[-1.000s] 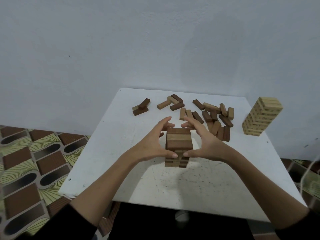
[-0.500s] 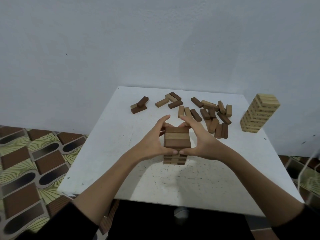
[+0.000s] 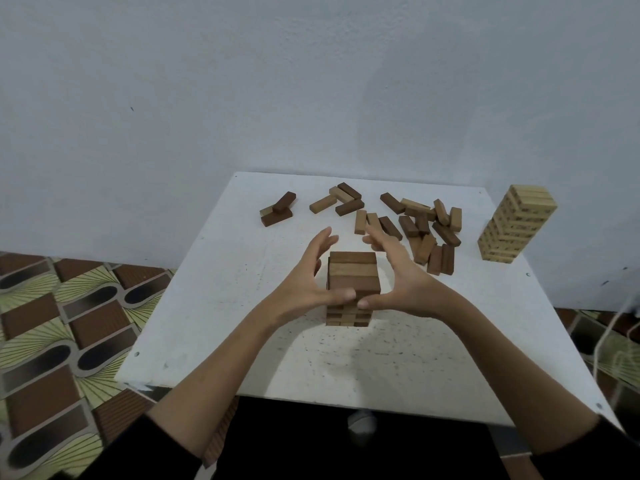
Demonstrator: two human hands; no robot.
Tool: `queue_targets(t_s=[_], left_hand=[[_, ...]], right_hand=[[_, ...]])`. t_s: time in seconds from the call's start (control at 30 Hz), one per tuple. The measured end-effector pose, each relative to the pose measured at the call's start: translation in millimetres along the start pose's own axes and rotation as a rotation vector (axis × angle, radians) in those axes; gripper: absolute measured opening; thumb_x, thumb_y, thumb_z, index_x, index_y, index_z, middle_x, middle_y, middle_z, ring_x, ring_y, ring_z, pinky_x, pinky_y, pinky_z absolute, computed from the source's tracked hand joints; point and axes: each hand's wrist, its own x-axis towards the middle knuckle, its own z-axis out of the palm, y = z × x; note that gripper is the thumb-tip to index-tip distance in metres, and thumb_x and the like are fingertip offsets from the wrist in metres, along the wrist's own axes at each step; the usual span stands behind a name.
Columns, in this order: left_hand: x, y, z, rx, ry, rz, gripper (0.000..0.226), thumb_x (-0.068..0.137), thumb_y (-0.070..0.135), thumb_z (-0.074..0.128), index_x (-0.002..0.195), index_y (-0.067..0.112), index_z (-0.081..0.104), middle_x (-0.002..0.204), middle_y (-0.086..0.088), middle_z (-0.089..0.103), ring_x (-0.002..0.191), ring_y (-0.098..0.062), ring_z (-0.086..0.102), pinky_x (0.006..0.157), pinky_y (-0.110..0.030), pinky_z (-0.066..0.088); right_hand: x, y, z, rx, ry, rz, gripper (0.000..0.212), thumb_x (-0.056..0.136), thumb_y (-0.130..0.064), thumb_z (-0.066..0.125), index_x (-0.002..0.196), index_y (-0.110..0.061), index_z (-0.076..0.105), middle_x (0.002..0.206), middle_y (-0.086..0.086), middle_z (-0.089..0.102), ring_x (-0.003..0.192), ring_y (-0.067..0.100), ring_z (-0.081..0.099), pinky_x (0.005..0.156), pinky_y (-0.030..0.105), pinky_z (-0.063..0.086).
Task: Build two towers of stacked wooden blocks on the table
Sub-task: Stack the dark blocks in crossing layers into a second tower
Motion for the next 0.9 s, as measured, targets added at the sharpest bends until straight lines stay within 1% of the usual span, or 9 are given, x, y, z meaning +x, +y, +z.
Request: queue_targets(t_s=[0.13, 0.2, 0.33, 0.47, 0.53, 0.6, 0.7, 0.8, 0.9], left_hand=[[-12.9, 4.9, 16.4, -0.316, 0.078, -0.136, 0.094, 0.074, 0.085, 0.034, 0.15, 0.031, 0.018, 0.156, 0.016, 0.017, 0.143, -0.003, 0.014, 0.113, -0.023, 0.014], [-16.7, 3.7, 27.4, -0.37, 0.111, -0.173, 0.083, 0.081, 0.072, 0.019, 0.15, 0.027, 0.018, 0.154, 0.011, 0.022, 0.142, -0.008, 0.02, 0.105, -0.017, 0.021], [-18.9, -4.1, 40.1, -0.404, 0.112, -0.138, 0.066, 0.092, 0.057, 0.0, 0.152, 0.03, 0.01, 0.14, 0.017, 0.032, 0.126, 0.001, 0.037, 0.084, -0.004, 0.039], [-18.2, -6.8, 42.6, -0.38, 0.102, -0.115, 0.059, 0.097, 0.05, -0.003, 0.151, 0.032, 0.008, 0.136, 0.018, 0.033, 0.105, 0.014, 0.041, 0.077, -0.002, 0.042], [-19.1, -4.5, 43.1, -0.343, 0.104, -0.11, 0.06, 0.095, 0.051, -0.004, 0.151, 0.032, 0.006, 0.14, 0.016, 0.031, 0.105, 0.017, 0.04, 0.076, 0.0, 0.042], [-19.9, -3.7, 43.3, -0.353, 0.097, -0.111, 0.062, 0.093, 0.054, -0.003, 0.151, 0.033, 0.006, 0.142, 0.014, 0.03, 0.108, 0.016, 0.04, 0.076, 0.0, 0.042], [-22.6, 0.7, 42.9, -0.38, 0.09, -0.116, 0.081, 0.079, 0.07, 0.007, 0.151, 0.034, 0.005, 0.145, 0.015, 0.031, 0.123, 0.004, 0.04, 0.077, 0.0, 0.042], [-22.9, 1.3, 42.3, -0.435, 0.087, -0.091, 0.107, 0.058, 0.094, 0.022, 0.148, 0.04, 0.006, 0.131, 0.028, 0.037, 0.117, 0.016, 0.042, 0.077, -0.001, 0.042], [-21.4, -1.5, 42.6, -0.446, 0.095, -0.088, 0.106, 0.059, 0.093, 0.021, 0.149, 0.039, 0.005, 0.131, 0.028, 0.036, 0.116, 0.018, 0.041, 0.077, 0.0, 0.042]], right_hand=[[-8.6, -5.4, 16.7, 0.298, 0.188, 0.065, 0.076, 0.084, -0.059, 0.046, 0.147, -0.028, 0.018, 0.151, -0.011, 0.023, 0.135, 0.002, 0.021, 0.111, 0.029, 0.021], [-11.4, -7.7, 31.3, 0.447, 0.23, 0.124, 0.076, 0.085, -0.069, 0.027, 0.148, -0.028, 0.016, 0.154, -0.01, 0.02, 0.14, 0.007, 0.019, 0.113, 0.031, 0.019], [-15.2, -9.6, 51.0, 0.597, 0.288, 0.133, 0.089, 0.075, -0.08, 0.014, 0.149, -0.031, 0.014, 0.151, -0.013, 0.023, 0.14, 0.007, 0.02, 0.116, 0.033, 0.016], [-16.3, -16.1, 53.3, 0.702, 0.283, 0.122, 0.055, 0.076, -0.068, 0.014, 0.119, -0.044, 0.039, 0.12, -0.021, 0.048, 0.117, 0.001, 0.045, 0.108, 0.028, 0.026], [-16.1, -15.1, 54.3, 0.708, 0.3, 0.115, 0.064, 0.075, -0.071, 0.015, 0.128, -0.042, 0.036, 0.125, -0.013, 0.048, 0.119, 0.007, 0.045, 0.105, 0.028, 0.031], [-14.6, -12.8, 55.7, 0.713, 0.289, 0.12, 0.077, 0.074, -0.071, 0.014, 0.144, -0.038, 0.021, 0.134, -0.008, 0.042, 0.123, 0.011, 0.041, 0.1, 0.026, 0.033], [-12.4, -9.8, 58.2, 0.698, 0.28, 0.113, 0.079, 0.077, -0.07, 0.013, 0.148, -0.036, 0.014, 0.138, -0.007, 0.038, 0.124, 0.011, 0.039, 0.098, 0.025, 0.033], [-11.3, -8.6, 58.9, 0.689, 0.283, 0.116, 0.078, 0.079, -0.068, 0.013, 0.149, -0.034, 0.013, 0.143, -0.006, 0.035, 0.125, 0.009, 0.038, 0.099, 0.024, 0.032], [-12.7, -10.0, 58.8, 0.7, 0.277, 0.131, 0.078, 0.079, -0.067, 0.011, 0.149, -0.035, 0.012, 0.138, -0.009, 0.035, 0.123, 0.008, 0.036, 0.098, 0.024, 0.031]])
